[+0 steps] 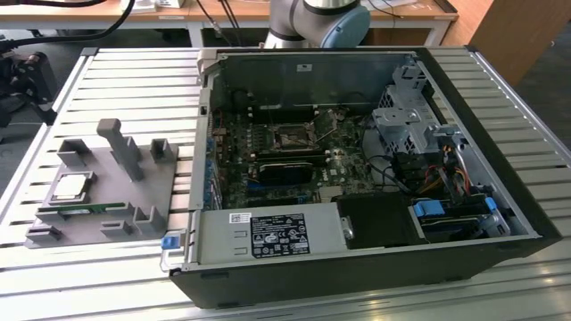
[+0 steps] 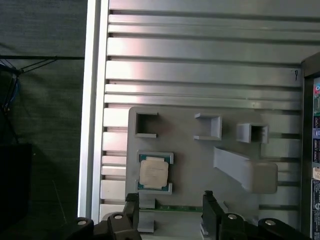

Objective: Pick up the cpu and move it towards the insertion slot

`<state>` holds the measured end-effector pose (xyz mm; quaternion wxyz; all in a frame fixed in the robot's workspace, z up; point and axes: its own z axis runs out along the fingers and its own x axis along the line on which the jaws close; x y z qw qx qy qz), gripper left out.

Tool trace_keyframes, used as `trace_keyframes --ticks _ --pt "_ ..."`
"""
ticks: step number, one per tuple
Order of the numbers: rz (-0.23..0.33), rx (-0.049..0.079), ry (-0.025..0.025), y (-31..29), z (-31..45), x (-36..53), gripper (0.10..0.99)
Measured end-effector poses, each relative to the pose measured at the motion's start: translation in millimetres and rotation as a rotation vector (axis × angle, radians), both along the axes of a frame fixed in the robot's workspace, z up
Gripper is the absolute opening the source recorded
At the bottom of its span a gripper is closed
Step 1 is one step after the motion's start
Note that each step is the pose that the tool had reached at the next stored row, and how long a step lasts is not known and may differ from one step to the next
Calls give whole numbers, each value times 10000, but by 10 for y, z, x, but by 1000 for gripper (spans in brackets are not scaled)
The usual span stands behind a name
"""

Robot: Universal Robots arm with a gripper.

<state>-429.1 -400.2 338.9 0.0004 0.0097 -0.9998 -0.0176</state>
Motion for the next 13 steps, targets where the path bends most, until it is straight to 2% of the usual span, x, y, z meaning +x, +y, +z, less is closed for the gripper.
trace_keyframes --ticks 1,2,13 --pt "1 -4 3 -2 -8 -8 584" --pt "1 -6 3 -3 -19 -17 647" --pt "2 -9 0 -19 -143 -129 647"
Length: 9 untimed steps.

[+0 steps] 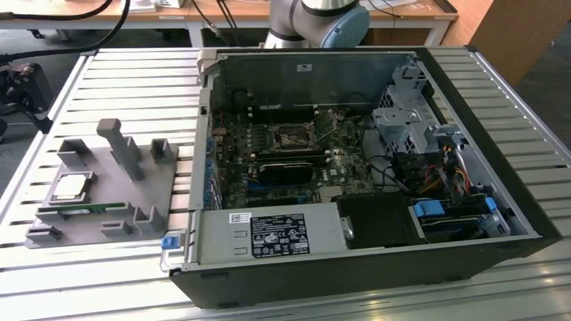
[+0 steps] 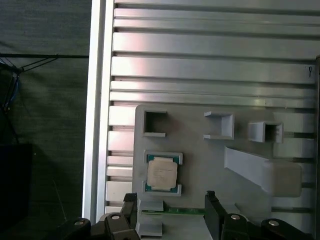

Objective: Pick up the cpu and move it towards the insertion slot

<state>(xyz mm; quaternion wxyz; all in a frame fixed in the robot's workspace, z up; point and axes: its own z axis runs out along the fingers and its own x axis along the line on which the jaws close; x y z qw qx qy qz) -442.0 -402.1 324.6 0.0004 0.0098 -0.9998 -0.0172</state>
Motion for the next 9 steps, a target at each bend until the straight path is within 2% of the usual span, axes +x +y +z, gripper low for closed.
trace_keyframes --ticks 9 --pt "0 -1 2 -21 -117 -56 647"
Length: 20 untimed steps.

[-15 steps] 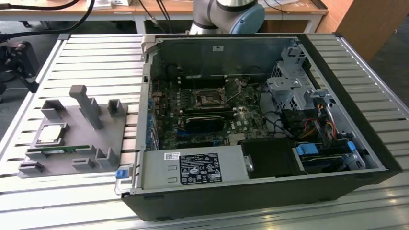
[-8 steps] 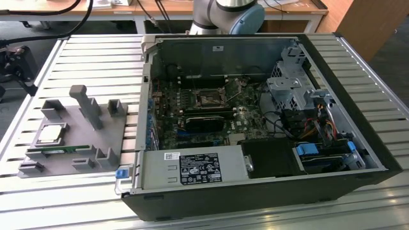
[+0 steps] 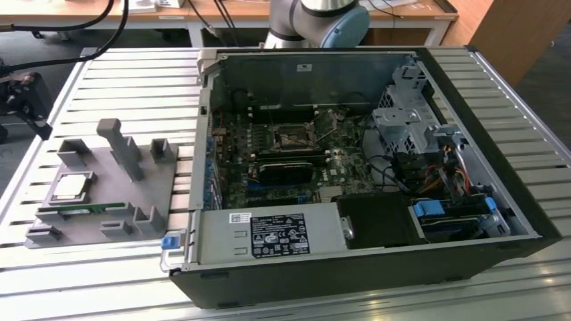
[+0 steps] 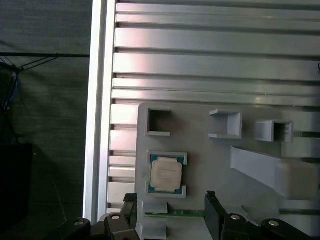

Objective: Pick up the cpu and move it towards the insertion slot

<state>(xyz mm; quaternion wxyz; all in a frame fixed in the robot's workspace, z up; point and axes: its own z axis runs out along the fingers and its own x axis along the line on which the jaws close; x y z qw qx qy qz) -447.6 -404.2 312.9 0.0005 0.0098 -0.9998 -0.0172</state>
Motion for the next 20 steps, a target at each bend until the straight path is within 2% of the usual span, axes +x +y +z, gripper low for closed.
trace_keyframes --ticks 13,17,20 --pt "0 5 -2 -40 -157 -65 647" --pt "0 109 -3 -52 -204 -69 647" --pt "0 114 -1 -55 -241 -69 647"
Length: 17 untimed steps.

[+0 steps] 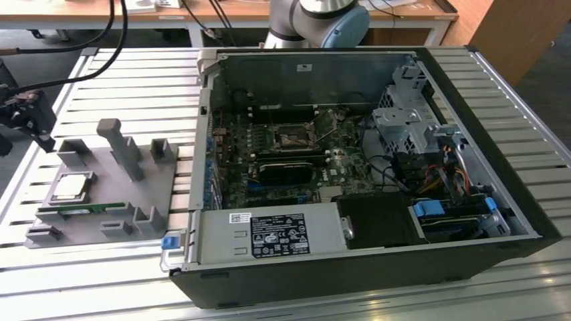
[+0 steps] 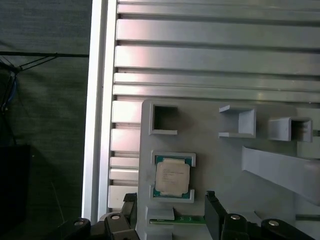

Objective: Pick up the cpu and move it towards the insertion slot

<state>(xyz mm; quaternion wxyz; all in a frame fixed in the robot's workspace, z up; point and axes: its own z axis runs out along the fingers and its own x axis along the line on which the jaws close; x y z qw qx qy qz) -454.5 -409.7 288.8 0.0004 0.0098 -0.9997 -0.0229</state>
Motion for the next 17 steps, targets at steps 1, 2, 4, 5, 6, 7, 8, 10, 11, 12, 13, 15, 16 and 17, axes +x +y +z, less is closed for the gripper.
trace_keyframes --ticks 1,2,4,5,6,7,8,10,11,12,13,15,16,17 --pt "0 0 0 -1 -14 0 647" --pt "0 0 0 -1 -30 0 647" --pt "0 0 0 -2 -60 0 647" --pt "0 0 0 -3 -74 0 647" --pt "0 0 0 -3 -86 0 647" --pt "0 0 0 -3 -99 0 647" --pt "0 0 -1 -3 -113 0 647" --pt "0 0 0 -4 -137 0 647" --pt "0 0 0 -4 -148 0 647" --pt "0 0 0 -4 -160 0 647" --pt "0 0 -1 -4 -171 0 647" --pt "0 0 0 -5 -194 0 647" --pt "0 0 0 -6 -206 0 647" --pt "0 0 0 -6 -218 0 647"
